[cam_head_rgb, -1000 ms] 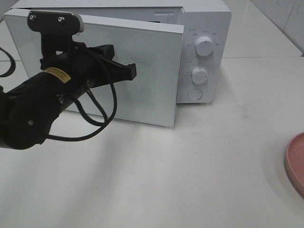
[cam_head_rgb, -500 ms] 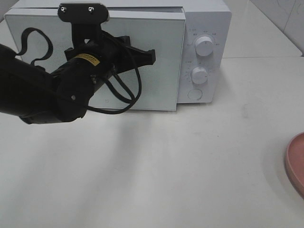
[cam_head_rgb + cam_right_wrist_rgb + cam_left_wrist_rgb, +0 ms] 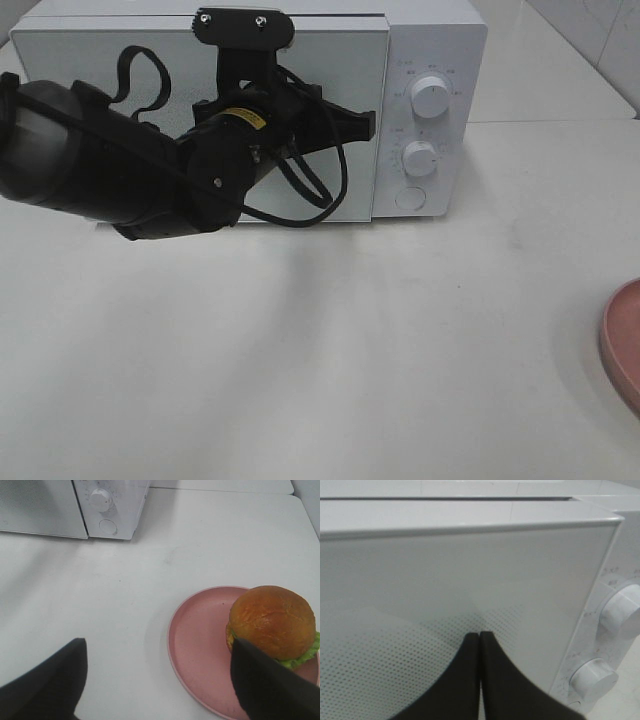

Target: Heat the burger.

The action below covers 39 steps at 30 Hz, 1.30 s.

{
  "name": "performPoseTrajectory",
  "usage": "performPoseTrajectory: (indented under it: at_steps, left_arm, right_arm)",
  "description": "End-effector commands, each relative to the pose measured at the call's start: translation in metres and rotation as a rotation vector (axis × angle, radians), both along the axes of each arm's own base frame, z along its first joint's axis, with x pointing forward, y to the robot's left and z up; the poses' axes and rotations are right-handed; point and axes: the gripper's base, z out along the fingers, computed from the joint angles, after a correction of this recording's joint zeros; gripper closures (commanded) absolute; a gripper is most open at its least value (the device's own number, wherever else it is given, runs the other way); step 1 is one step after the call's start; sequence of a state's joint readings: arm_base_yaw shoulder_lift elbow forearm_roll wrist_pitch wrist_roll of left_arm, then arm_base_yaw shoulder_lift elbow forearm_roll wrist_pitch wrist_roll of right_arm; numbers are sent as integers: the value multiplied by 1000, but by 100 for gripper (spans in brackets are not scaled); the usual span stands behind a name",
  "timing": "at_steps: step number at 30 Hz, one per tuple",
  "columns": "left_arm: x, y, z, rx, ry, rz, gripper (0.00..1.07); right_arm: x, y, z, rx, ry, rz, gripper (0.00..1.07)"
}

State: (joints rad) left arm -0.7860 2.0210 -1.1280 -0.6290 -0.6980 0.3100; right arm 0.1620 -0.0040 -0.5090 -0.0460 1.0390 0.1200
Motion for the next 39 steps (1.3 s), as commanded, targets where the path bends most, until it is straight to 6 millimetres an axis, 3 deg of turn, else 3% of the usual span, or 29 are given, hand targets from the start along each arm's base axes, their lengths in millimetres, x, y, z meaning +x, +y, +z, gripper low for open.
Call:
performPoseTrajectory:
  at_steps: [1, 8, 13, 15, 25, 33, 38, 39]
  left_arm:
    - [19, 9, 10, -61, -40, 94, 107]
    - [21, 10, 9, -58, -29, 91, 107]
    - [5, -6, 13, 0, 25, -6, 107]
    - [-13, -22, 18, 92, 33, -85, 107]
    - [-39, -28, 23, 186, 182, -92, 107]
    - [-62, -10, 14, 284, 310, -244, 107]
    - [-67, 20, 15, 273, 369, -252, 107]
    - [-69, 33, 20, 270, 375, -257, 107]
  right_arm:
    - [-4, 0, -1, 2, -25, -2, 31]
    - [-4, 0, -1, 2, -25, -2, 31]
    - [-4, 0, -1, 2, -25, -2, 31]
    - [-4, 0, -1, 2, -25, -2, 31]
    - [-4, 0, -1, 2, -25, -2, 31]
    - [-4, 0, -1, 2, -25, -2, 31]
    - [-4, 0, -1, 2, -25, -2, 31]
    - [-4, 0, -1, 2, -25, -2, 31]
